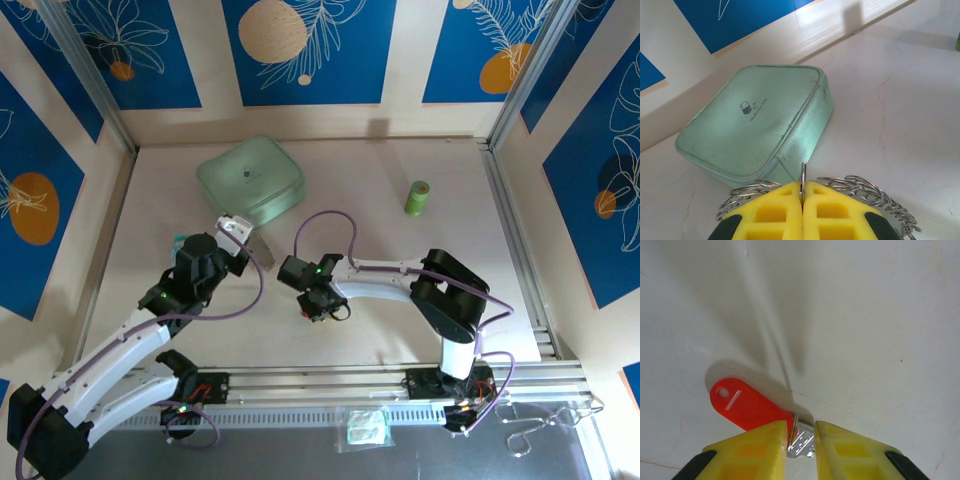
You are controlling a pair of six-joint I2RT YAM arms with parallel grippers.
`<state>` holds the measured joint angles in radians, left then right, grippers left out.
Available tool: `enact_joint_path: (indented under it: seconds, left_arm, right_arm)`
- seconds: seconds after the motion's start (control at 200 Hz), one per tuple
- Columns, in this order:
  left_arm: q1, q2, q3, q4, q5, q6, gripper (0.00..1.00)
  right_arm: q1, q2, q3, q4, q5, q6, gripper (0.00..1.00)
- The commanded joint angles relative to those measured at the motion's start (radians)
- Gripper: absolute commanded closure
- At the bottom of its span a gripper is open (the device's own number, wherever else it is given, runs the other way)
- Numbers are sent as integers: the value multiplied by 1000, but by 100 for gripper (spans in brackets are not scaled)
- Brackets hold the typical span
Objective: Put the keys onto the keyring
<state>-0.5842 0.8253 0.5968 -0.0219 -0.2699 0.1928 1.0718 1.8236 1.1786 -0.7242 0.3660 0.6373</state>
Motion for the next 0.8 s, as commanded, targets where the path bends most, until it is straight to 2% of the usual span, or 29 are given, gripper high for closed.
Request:
enact_joint_path:
  seconds: [0.0,0.23,0.795]
  left_arm:
    - [7,-12,-3,47,-5,12,100]
    - [7,-14,-3,45,-9,17,100]
    - [8,-19,-2,40,-11,18,100]
  right_arm:
    - [-4,22,33,-41,19,24,79]
    - [-4,26,38,-35,9,19,84]
    - [-7,29,43,-30,-19,16,87]
